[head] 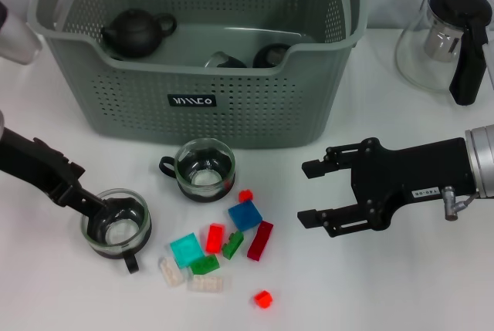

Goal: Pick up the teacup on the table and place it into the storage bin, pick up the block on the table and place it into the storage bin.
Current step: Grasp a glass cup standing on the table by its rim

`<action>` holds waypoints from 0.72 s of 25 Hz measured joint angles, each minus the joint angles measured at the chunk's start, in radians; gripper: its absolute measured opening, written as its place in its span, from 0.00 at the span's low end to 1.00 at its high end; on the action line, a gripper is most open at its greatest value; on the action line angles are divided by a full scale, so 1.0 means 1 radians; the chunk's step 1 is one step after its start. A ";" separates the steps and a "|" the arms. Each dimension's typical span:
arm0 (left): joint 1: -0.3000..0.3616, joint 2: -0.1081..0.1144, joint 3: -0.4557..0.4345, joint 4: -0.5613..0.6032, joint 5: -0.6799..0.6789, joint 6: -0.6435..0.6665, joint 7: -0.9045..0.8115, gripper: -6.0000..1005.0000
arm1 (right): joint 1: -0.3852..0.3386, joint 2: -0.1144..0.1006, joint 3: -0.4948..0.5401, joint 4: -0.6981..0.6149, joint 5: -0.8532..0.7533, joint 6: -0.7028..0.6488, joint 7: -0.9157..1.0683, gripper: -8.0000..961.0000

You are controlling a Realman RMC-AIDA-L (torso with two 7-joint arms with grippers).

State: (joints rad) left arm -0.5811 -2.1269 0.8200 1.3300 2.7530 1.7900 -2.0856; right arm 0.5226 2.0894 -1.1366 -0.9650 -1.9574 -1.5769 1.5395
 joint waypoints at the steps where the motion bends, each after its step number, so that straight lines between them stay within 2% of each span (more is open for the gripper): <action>1: -0.003 0.000 0.014 -0.001 0.012 -0.005 -0.013 0.84 | 0.001 0.000 0.000 0.001 0.000 0.001 0.000 0.81; 7: -0.007 -0.010 0.091 -0.012 0.075 -0.065 -0.090 0.84 | 0.002 0.001 0.000 0.013 0.000 0.005 0.000 0.81; 18: -0.011 -0.033 0.146 -0.065 0.102 -0.135 -0.151 0.83 | 0.004 0.001 0.000 0.027 0.000 0.012 -0.002 0.81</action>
State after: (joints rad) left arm -0.5917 -2.1601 0.9662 1.2654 2.8551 1.6555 -2.2363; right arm 0.5262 2.0908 -1.1366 -0.9378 -1.9574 -1.5646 1.5378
